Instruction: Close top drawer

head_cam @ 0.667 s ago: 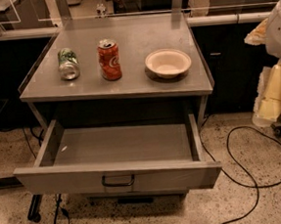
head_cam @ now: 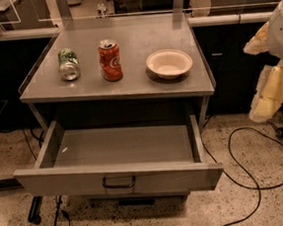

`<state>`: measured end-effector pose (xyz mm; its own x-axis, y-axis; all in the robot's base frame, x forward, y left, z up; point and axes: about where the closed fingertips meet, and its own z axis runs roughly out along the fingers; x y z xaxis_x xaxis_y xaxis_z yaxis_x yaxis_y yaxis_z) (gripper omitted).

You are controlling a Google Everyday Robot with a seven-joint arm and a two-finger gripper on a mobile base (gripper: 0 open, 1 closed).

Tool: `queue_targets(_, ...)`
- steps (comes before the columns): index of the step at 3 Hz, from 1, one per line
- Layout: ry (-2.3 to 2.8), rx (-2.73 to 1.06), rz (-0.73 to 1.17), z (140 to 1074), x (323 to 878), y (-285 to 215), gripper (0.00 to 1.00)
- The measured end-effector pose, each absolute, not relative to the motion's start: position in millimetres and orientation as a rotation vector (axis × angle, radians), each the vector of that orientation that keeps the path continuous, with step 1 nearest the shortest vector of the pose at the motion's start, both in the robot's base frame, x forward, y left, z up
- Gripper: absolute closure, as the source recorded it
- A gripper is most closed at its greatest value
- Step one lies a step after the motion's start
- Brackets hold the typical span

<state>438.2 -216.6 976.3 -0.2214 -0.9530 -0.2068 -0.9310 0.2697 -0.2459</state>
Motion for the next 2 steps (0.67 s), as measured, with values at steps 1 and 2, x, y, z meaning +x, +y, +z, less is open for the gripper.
queue_targets(1, 2.232, -1.724, -0.099, 976.3, 438.2, -216.6, 0.42)
queue_targets(2, 2.231, -1.724, -0.099, 976.3, 438.2, -216.6, 0.43)
